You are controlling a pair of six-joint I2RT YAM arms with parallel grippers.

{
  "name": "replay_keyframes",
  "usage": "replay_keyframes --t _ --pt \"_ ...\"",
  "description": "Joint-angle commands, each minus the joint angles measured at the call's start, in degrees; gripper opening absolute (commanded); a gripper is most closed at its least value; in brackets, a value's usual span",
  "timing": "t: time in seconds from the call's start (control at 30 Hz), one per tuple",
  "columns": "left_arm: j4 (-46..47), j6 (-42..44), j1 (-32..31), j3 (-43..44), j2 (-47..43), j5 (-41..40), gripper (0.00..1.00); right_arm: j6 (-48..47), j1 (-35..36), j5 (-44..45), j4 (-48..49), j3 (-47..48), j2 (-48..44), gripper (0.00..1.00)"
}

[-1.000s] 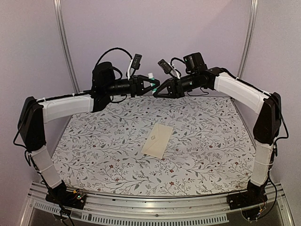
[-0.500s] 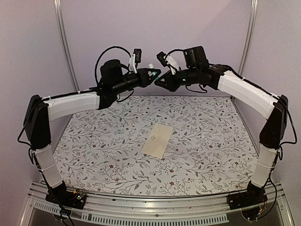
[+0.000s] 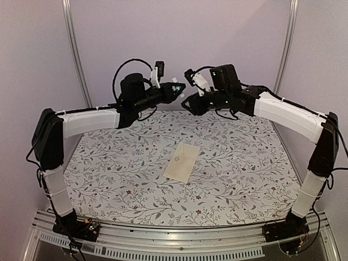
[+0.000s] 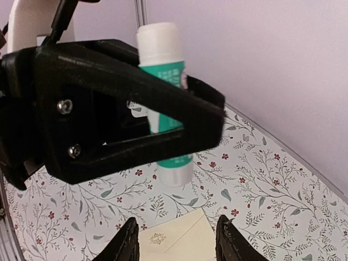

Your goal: Place the letter into the envelope and seal it

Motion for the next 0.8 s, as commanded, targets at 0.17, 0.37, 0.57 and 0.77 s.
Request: replay_keyframes --t 0.17,0.37,0.57,0.77 --pt "9.6 8.6 2.2 -9.7 -9.0 26.8 0.00 -8.1 -16.1 -51.3 -11.8 2.3 -5.0 0.45" --pt "11.0 8.0 1.6 -10.0 -9.8 32.0 0.00 -9.1 -14.2 -64.3 -11.2 6.0 1.0 0.51" --pt "10.2 2.9 1.3 -5.5 -5.8 37.9 0.00 -9.0 -10.4 -67.8 -10.7 11.4 5.4 0.54" --pt "11.1 2.1 0.9 -5.8 -5.6 37.3 0.00 -8.0 -8.8 -68.7 -9.2 9.9 5.9 0.48"
